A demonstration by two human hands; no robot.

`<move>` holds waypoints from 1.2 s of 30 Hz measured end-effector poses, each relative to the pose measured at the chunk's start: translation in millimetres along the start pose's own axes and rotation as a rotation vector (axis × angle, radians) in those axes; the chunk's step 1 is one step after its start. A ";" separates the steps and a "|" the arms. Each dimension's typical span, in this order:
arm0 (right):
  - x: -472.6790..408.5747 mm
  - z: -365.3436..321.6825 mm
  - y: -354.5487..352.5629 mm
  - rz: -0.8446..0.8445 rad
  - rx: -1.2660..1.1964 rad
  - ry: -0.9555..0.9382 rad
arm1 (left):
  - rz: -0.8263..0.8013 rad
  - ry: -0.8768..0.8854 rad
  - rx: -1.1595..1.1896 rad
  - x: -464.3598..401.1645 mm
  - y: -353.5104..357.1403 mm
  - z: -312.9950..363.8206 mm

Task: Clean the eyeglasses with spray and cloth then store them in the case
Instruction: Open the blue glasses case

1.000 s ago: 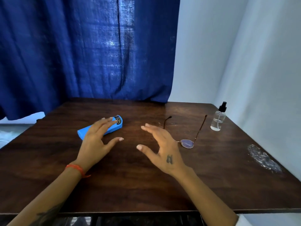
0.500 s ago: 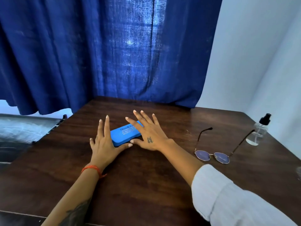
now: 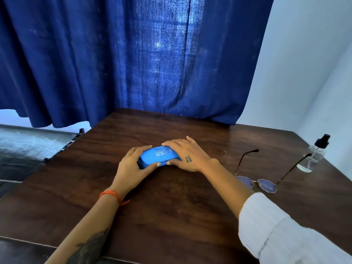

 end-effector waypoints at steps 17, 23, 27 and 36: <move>61.5 -11.6 -9.7 0.385 0.115 -0.063 | -0.189 0.057 0.069 6.1 15.8 15.4; 49.5 -13.6 -30.6 0.490 0.106 -0.109 | -0.223 0.076 0.036 6.2 18.2 15.1; 26.8 3.2 -29.2 0.274 0.017 -0.026 | -0.233 0.028 0.066 6.9 19.0 12.6; 1.5 21.1 -22.3 0.052 -0.236 0.138 | -0.283 0.091 0.013 8.6 24.9 16.1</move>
Point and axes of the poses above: each hand's wrist, its own x-axis away from the middle knuckle, its own y-axis out of the palm, z = x × y, the point moved 9 cm from there along -x, towards the middle knuckle, and after that the axes turned 1 degree about z, right-handed, at the moved point
